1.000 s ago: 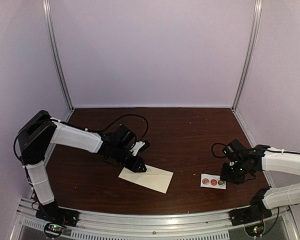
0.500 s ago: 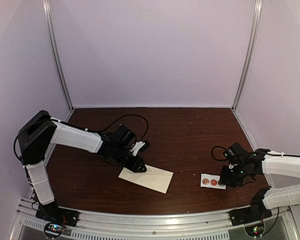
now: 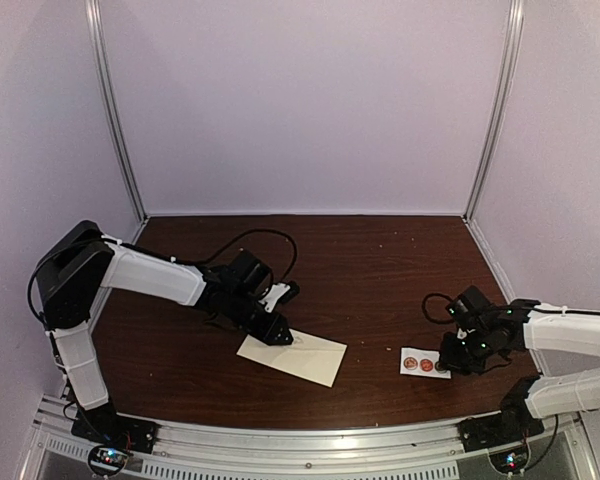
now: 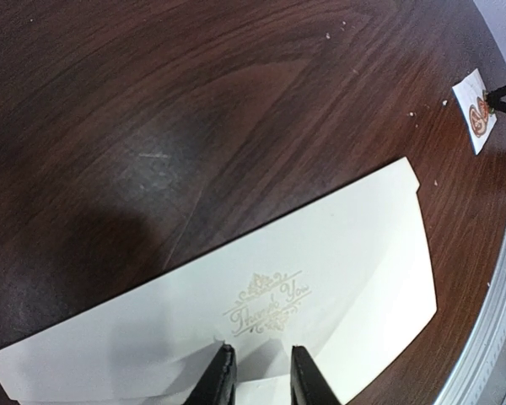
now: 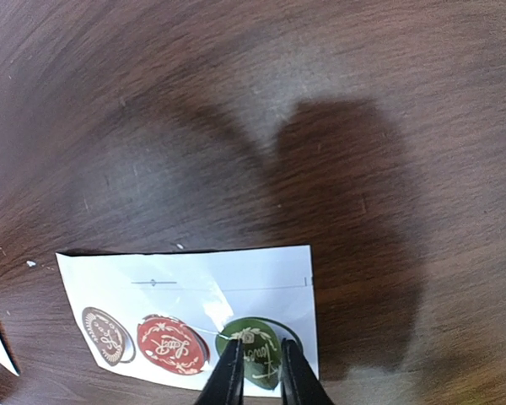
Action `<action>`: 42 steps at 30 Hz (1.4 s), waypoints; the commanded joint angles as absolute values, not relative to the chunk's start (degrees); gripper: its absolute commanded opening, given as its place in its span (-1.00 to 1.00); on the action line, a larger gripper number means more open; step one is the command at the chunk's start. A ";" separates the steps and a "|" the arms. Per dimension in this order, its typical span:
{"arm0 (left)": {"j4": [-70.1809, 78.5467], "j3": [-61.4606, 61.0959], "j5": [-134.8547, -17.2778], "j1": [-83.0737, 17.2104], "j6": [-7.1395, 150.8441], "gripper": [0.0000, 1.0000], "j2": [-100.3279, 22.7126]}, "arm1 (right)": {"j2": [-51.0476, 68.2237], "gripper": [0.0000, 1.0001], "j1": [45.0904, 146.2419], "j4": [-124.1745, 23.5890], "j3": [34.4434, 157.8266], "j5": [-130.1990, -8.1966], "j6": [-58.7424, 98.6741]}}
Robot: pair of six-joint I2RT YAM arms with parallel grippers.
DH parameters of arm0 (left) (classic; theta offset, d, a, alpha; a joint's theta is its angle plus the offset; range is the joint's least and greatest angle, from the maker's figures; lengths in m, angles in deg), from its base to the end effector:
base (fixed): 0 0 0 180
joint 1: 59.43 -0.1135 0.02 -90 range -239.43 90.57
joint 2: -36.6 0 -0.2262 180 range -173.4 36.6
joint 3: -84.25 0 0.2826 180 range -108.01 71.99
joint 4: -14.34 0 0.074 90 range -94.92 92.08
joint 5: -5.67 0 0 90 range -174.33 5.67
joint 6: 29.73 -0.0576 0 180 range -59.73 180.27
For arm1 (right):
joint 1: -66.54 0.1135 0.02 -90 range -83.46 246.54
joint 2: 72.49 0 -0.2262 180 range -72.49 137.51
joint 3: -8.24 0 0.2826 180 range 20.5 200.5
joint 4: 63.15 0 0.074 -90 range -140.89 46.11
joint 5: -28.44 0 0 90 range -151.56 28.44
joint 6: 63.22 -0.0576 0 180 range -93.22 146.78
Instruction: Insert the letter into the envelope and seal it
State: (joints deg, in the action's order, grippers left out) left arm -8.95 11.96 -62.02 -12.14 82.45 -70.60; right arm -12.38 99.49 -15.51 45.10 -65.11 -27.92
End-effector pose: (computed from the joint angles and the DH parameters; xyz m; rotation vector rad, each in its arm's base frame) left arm 0.2456 -0.2983 0.0597 0.7527 2.6655 -0.8970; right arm 0.1743 0.1172 0.0738 0.5352 2.8666 0.4051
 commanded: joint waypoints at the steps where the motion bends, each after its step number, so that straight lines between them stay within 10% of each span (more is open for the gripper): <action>1: -8.65 11.87 -61.56 -12.46 81.92 -0.51 -71.34 | -13.38 -0.66 99.12 -13.51 45.70 -62.94 -28.59; 42: -8.68 11.52 -60.16 -12.41 82.17 -0.51 -73.33 | -17.50 -1.00 99.15 -18.94 48.45 -61.95 -28.77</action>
State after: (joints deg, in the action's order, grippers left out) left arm -8.69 11.93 -60.95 -12.14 82.45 -71.74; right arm -15.89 99.49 -16.91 46.19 -63.62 -28.99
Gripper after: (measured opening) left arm 0.245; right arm 0.006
